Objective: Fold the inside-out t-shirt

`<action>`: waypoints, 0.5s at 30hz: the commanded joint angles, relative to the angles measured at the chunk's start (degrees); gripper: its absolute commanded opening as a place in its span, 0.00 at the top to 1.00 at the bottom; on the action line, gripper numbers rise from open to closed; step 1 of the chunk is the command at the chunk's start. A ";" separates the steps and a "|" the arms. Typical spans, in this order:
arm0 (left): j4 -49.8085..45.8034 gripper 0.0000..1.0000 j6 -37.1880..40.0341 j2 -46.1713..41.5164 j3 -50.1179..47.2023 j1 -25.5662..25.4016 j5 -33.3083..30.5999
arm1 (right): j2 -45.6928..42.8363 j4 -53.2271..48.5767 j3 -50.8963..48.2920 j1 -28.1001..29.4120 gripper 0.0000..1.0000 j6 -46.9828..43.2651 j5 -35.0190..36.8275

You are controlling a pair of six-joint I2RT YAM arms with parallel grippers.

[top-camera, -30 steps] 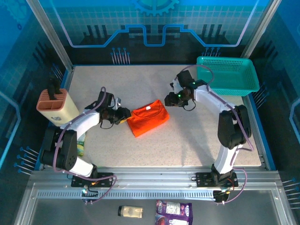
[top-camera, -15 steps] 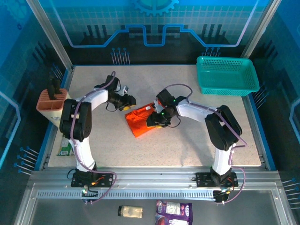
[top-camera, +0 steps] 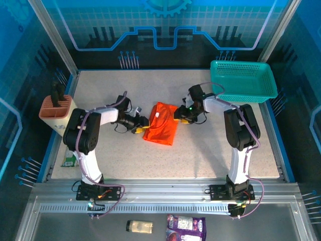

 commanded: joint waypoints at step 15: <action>-10.30 0.55 -9.23 -6.30 10.03 -4.31 -9.49 | -7.25 -7.39 -0.28 2.88 0.51 -2.71 1.32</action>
